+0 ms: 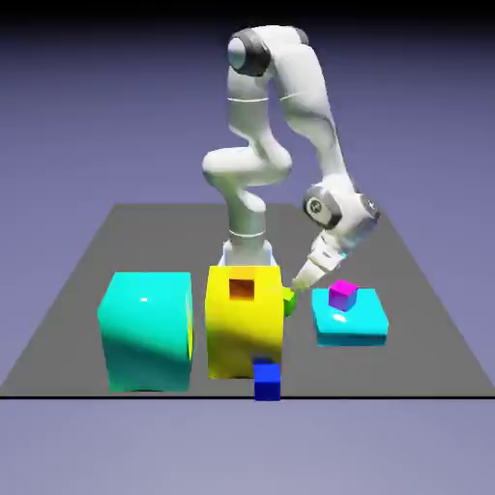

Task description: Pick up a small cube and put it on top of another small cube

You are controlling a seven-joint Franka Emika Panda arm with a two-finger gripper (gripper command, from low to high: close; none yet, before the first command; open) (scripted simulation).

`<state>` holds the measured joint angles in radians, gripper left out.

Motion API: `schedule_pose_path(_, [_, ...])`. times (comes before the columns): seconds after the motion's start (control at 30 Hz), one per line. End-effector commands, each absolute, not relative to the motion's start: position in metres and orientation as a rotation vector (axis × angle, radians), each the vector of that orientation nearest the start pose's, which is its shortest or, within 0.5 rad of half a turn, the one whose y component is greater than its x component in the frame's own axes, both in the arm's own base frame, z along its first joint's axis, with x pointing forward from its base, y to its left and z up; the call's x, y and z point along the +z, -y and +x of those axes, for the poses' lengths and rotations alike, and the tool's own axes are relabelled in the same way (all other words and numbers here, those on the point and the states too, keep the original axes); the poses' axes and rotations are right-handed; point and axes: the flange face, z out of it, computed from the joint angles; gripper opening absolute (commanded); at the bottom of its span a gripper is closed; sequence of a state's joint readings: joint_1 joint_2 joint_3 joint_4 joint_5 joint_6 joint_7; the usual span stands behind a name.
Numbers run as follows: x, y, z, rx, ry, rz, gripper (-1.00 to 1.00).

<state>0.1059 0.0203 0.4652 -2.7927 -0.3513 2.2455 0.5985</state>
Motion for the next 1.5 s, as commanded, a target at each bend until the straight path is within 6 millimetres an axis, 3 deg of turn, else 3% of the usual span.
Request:
schedule_pose_path(0.0, [0.164, -0.170, 0.256, 0.627, 0.578, -3.519, 0.00])
schedule_pose_path(0.17, [0.113, -0.149, 0.244, 0.630, 0.580, -3.516, 0.00])
schedule_pose_path(0.2, [0.113, -0.149, 0.244, 0.630, 0.580, -3.515, 0.00])
schedule_pose_path(0.23, [0.113, -0.149, 0.244, 0.630, 0.580, -3.515, -1.00])
schedule_pose_path(0.27, [0.113, -0.149, 0.244, 0.630, 0.580, -3.515, -1.00])
schedule_pose_path(0.47, [0.174, -0.174, 0.256, 0.630, 0.580, -3.516, -1.00])
schedule_pose_path(0.53, [0.174, -0.174, 0.256, 0.630, 0.580, -3.515, -1.00])
schedule_pose_path(0.63, [0.206, -0.177, 0.308, 0.505, 0.600, -3.521, -1.00])
schedule_pose_path(0.83, [0.288, -0.172, 0.391, 0.400, 0.747, -3.532, -1.00])
schedule_pose_path(0.97, [0.342, -0.152, 0.429, 0.383, 0.859, -3.527, -1.00])
schedule_pose_path(1.27, [0.436, -0.073, 0.475, 0.491, 1.156, -3.446, -1.00])
schedule_pose_path(1.3, [0.436, -0.073, 0.475, 0.491, 1.156, -3.446, -1.00])
schedule_pose_path(1.43, [0.374, -0.046, 0.471, 0.491, 1.156, -3.446, -1.00])
schedule_pose_path(1.47, [0.374, -0.046, 0.471, 0.491, 1.156, -3.446, 1.00])
